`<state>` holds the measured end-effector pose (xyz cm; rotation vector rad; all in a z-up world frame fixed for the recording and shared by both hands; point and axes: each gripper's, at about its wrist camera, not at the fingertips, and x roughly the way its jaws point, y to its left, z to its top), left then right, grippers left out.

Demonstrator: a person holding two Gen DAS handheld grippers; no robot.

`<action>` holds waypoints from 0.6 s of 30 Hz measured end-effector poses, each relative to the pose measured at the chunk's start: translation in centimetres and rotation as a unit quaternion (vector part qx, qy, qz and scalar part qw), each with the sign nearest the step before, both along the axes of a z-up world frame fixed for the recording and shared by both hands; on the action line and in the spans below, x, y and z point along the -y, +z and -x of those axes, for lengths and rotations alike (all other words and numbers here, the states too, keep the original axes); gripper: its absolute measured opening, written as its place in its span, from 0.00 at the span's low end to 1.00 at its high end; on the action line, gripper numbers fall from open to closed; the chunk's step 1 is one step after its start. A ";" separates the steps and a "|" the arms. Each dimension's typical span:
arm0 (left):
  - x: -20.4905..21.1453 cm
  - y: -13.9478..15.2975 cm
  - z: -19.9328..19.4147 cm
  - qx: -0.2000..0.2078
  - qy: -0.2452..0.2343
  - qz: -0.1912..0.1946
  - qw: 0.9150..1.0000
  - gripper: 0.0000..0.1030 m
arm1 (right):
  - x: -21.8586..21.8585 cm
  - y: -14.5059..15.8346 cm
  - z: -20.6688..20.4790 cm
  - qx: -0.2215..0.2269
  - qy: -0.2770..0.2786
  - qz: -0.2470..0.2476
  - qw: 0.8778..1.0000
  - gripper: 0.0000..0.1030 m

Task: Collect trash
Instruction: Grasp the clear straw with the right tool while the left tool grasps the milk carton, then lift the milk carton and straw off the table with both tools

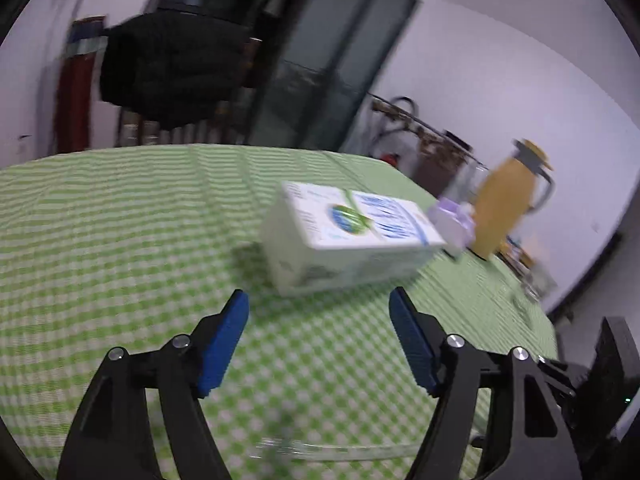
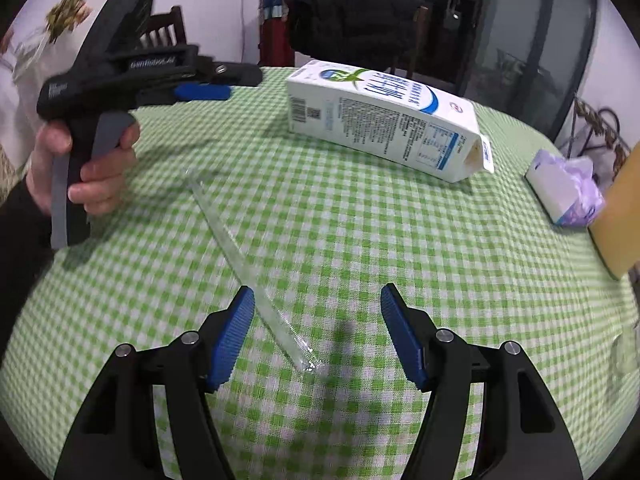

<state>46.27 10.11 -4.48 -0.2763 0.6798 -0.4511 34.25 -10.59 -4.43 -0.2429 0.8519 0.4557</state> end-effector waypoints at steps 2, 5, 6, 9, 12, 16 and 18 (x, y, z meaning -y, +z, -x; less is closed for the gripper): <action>-0.6 0.2 0.0 0.011 0.010 -0.002 1.000 0.87 | 0.5 -0.6 -0.3 -0.021 0.006 -0.017 1.000 0.62; 0.2 0.8 -0.9 0.024 -0.053 -0.024 0.998 0.93 | 0.4 -1.6 0.6 -0.036 0.034 -0.016 0.999 0.61; 1.4 1.2 -2.2 0.026 -0.083 -0.073 0.993 0.93 | 0.1 -1.8 1.0 -0.033 0.046 -0.009 0.998 0.56; 3.5 2.0 -4.6 0.041 -0.137 -0.158 0.977 0.93 | -0.7 -2.0 1.4 -0.026 0.062 -0.002 0.998 0.34; 6.1 1.5 -8.1 0.053 -0.200 -0.237 0.949 0.93 | -0.1 -2.0 1.2 -0.032 0.045 -0.015 0.998 0.13; 7.3 0.7 -11.2 0.046 -0.247 -0.251 0.935 0.93 | 2.4 -1.9 1.0 -0.063 0.027 -0.039 0.997 0.05; 8.3 0.1 -12.1 0.043 -0.268 -0.251 0.929 0.94 | 3.5 -1.7 1.4 -0.063 0.016 -0.032 0.997 0.05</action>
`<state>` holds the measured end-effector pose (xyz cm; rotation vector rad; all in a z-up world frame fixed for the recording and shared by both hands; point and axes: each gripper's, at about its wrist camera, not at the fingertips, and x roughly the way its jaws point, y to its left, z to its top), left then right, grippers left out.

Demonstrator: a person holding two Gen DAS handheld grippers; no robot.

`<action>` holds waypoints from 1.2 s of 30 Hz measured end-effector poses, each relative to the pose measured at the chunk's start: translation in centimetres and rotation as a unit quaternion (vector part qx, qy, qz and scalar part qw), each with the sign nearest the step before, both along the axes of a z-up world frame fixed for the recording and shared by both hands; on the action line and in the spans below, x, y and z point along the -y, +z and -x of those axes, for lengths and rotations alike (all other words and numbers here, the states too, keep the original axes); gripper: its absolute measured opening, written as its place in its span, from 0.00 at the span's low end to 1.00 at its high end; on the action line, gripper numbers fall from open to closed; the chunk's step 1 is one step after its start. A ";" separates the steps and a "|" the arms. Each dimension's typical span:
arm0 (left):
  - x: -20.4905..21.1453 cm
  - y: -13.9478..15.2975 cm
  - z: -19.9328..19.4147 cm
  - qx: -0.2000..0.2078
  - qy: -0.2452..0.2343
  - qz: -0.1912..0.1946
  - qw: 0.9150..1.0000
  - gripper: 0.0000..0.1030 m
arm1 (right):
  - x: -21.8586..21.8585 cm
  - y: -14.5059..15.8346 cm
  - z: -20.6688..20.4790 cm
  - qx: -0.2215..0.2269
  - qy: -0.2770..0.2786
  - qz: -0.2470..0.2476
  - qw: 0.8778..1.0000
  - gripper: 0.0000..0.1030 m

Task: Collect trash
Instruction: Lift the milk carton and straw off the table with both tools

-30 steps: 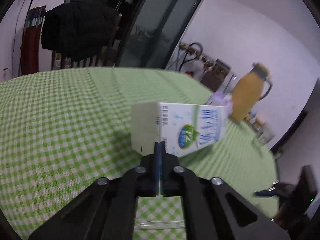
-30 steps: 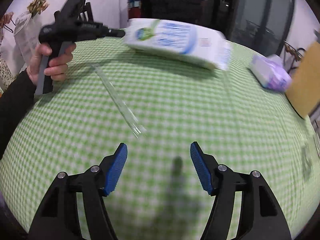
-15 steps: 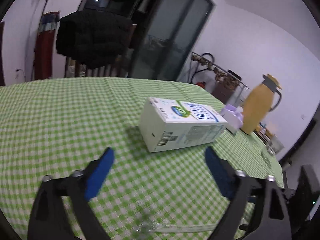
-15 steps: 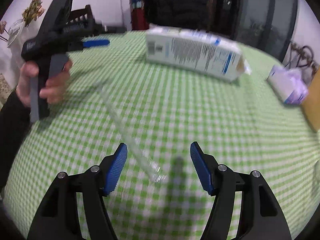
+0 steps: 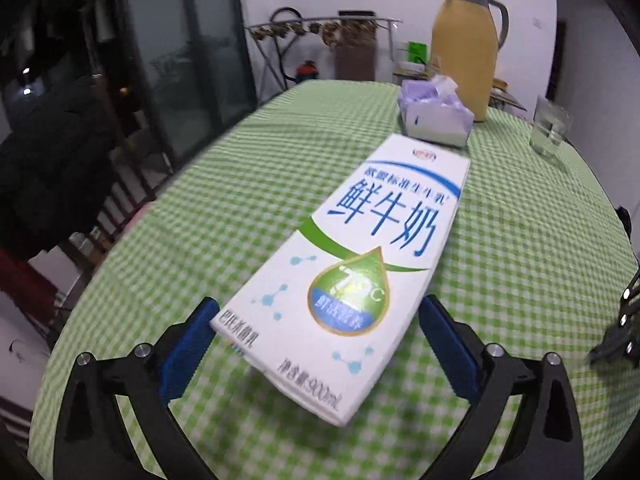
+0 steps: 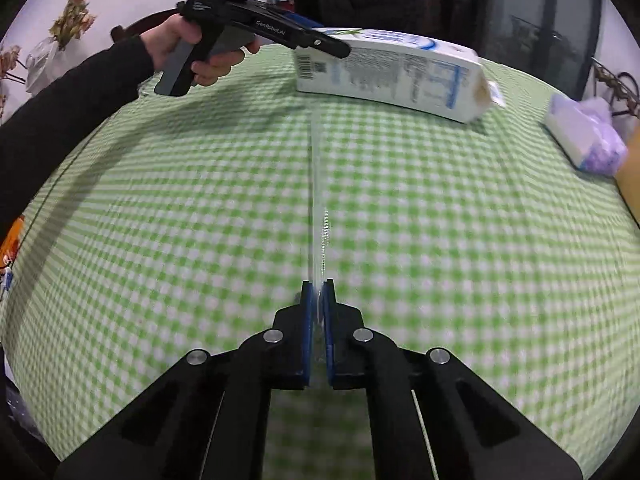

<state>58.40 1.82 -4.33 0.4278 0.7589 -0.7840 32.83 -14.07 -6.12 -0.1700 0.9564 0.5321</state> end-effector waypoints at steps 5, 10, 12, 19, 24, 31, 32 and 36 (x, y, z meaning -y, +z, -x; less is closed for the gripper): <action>1.3 -1.5 1.3 -0.012 -0.040 -0.015 0.999 0.92 | 4.9 0.1 1.0 -0.004 -0.069 0.011 0.998 0.05; 1.5 -2.9 4.1 0.054 0.029 -0.015 0.998 0.84 | 9.8 0.3 2.7 -0.003 -0.133 0.000 0.991 0.05; 1.5 -2.4 4.9 0.052 0.054 0.012 0.997 0.81 | 10.7 0.2 3.4 0.000 -0.150 -0.011 0.989 0.05; 2.0 3.1 11.3 0.063 0.115 0.109 0.985 0.75 | 15.3 2.8 8.0 0.040 -0.184 -0.044 0.981 0.05; 3.4 6.7 16.0 0.083 0.172 0.128 0.973 0.73 | 18.5 5.3 10.9 0.070 -0.196 -0.056 0.976 0.05; 4.6 10.3 22.3 0.054 0.222 0.201 0.953 0.70 | 22.3 7.5 15.5 0.099 -0.211 -0.072 0.970 0.05; 5.0 10.6 23.3 0.058 0.220 0.208 0.951 0.69 | 22.9 7.6 16.3 0.102 -0.216 -0.072 0.968 0.05; 8.1 12.3 28.4 0.078 0.208 0.229 0.948 0.68 | 26.2 7.5 18.9 0.111 -0.248 -0.069 0.960 0.05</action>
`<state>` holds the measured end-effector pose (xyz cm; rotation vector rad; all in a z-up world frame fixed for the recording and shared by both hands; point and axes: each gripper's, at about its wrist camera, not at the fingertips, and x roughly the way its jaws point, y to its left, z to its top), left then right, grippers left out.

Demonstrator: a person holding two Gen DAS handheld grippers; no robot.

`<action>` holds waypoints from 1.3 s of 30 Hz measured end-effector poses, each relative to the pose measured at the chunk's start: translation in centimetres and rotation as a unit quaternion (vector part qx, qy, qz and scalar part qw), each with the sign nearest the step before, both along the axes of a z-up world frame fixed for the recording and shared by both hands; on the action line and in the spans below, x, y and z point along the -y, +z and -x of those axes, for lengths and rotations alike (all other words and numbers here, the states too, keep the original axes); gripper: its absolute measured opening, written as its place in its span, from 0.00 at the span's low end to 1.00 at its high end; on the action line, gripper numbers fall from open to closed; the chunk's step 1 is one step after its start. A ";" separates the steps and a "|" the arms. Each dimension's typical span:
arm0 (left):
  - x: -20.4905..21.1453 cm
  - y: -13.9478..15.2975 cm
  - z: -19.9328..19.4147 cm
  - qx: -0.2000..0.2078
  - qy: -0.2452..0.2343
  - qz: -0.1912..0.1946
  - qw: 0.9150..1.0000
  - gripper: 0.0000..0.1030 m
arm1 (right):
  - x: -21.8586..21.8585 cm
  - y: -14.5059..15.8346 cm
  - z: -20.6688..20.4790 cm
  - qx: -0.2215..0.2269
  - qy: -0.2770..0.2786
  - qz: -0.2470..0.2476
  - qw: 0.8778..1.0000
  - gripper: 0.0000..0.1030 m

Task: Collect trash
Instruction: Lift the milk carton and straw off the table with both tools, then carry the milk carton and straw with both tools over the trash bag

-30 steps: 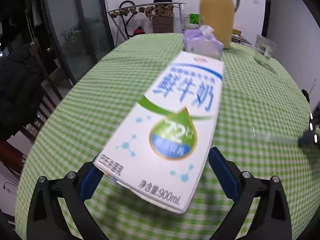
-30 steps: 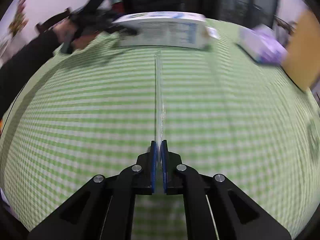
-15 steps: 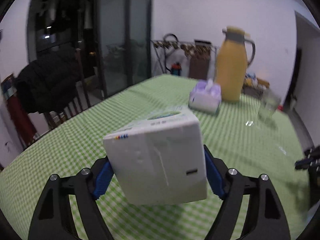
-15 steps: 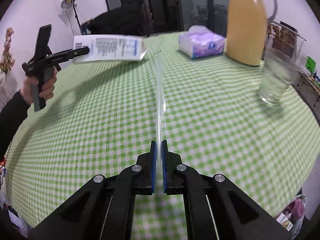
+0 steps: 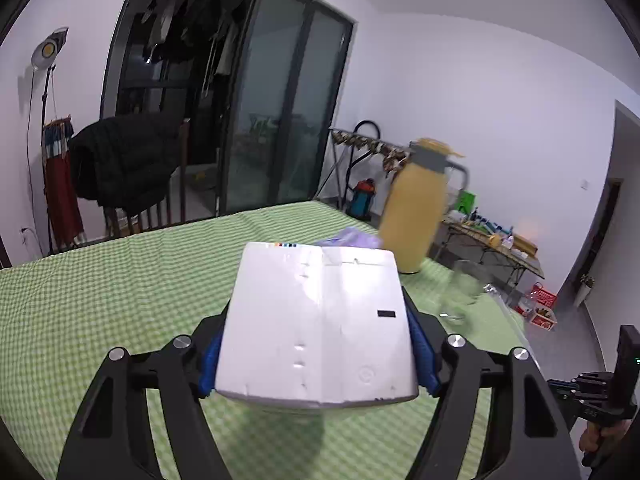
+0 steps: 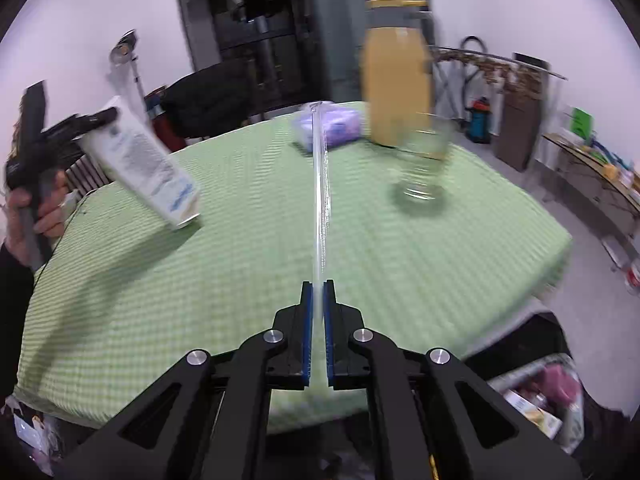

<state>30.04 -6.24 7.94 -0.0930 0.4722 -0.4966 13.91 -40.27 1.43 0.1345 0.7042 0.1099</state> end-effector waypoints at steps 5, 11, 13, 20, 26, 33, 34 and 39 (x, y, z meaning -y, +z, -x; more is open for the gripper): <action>4.3 1.6 4.4 0.022 -0.015 -0.005 1.000 0.68 | 6.7 -1.7 5.4 -0.033 -0.070 0.030 0.997 0.05; 10.0 2.8 8.4 0.027 -0.071 0.013 0.997 0.68 | 15.1 -7.4 11.2 -0.117 -0.177 0.031 0.977 0.05; 12.0 3.0 9.8 0.025 -0.089 0.016 0.996 0.68 | 18.0 -10.4 12.8 -0.154 -0.215 0.006 0.964 0.05; 19.0 2.0 13.9 -0.018 -0.175 0.034 0.984 0.68 | 22.2 -18.4 14.3 -0.236 -0.270 -0.088 0.929 0.05; 25.5 0.0 16.2 -0.035 -0.242 0.035 0.969 0.68 | 22.8 -21.3 14.6 -0.259 -0.299 -0.113 0.911 0.06; 33.4 -5.3 17.4 -0.081 -0.295 -0.002 0.952 0.68 | 23.3 -23.5 13.0 -0.277 -0.299 -0.144 0.902 0.49; 34.3 -6.2 17.3 -0.092 -0.301 -0.007 0.949 0.68 | 23.4 -23.3 12.9 -0.273 -0.299 -0.138 0.904 0.49; 38.4 -10.0 16.1 -0.128 -0.318 -0.025 0.939 0.68 | 25.1 -22.1 14.1 -0.245 -0.317 -0.130 0.907 0.49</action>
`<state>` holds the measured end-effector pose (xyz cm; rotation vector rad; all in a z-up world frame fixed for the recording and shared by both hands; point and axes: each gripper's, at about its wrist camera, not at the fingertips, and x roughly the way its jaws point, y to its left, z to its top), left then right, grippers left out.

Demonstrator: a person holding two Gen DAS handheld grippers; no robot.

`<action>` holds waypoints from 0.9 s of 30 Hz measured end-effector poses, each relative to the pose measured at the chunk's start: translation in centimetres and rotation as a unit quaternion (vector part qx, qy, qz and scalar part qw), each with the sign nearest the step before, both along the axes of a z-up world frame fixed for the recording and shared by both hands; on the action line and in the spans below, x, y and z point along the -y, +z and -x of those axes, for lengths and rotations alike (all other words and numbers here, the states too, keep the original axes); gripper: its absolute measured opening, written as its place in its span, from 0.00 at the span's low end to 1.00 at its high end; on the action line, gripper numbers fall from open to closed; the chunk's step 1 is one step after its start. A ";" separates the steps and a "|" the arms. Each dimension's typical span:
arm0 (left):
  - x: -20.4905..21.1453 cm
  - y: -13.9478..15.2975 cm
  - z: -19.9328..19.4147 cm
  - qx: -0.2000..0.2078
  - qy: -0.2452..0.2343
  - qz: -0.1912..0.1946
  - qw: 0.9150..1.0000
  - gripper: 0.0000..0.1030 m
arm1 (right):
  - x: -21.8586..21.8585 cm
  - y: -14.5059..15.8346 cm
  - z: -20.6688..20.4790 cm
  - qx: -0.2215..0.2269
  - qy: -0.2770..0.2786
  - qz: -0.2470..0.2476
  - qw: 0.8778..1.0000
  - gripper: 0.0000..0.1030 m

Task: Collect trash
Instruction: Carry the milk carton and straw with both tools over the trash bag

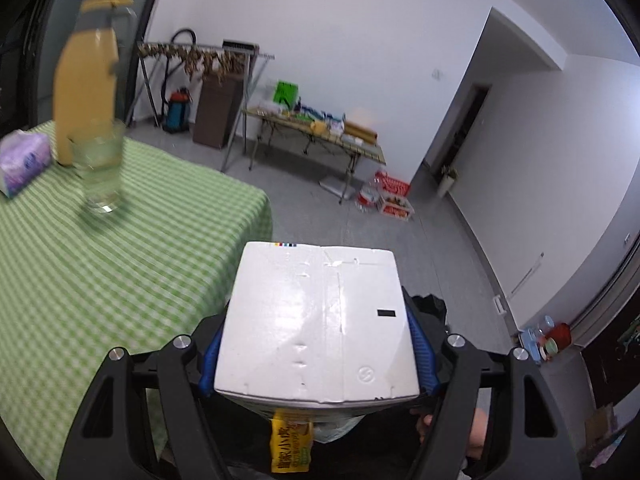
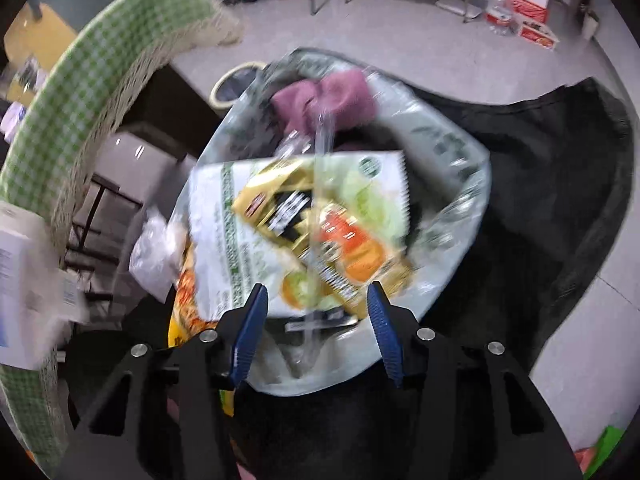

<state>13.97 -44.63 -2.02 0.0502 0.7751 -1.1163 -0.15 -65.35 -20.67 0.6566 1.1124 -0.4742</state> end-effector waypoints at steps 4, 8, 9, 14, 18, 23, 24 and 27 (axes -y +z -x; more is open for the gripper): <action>3.6 -3.2 0.4 -0.016 -0.020 -0.026 0.999 0.68 | 1.6 1.9 2.2 0.031 -0.031 0.019 0.999 0.49; 7.4 -6.4 1.0 -0.022 -0.035 -0.081 0.996 0.68 | 2.6 3.3 3.8 0.049 -0.049 0.036 0.997 0.52; 8.2 -7.1 1.3 -0.025 -0.037 -0.096 0.994 0.68 | 2.5 3.5 4.0 0.051 -0.051 0.041 0.997 0.52; 10.2 -9.8 3.1 -0.010 -0.050 -0.109 0.993 0.68 | 2.5 3.4 4.6 0.066 -0.055 0.050 0.995 0.52; 12.2 -12.2 4.4 0.017 -0.055 -0.135 0.989 0.68 | 2.5 2.9 4.7 0.068 -0.054 0.041 0.995 0.52; 15.0 -16.1 3.7 -0.002 -0.046 -0.168 0.985 0.68 | 2.7 2.6 4.9 0.072 -0.060 0.033 0.995 0.52; 15.4 -16.6 3.2 -0.006 -0.040 -0.168 0.985 0.68 | 2.7 2.7 5.0 0.072 -0.060 0.035 0.995 0.52; 16.0 -17.6 2.2 -0.013 -0.027 -0.171 0.985 0.68 | 3.0 2.6 5.1 0.072 -0.065 0.035 0.995 0.52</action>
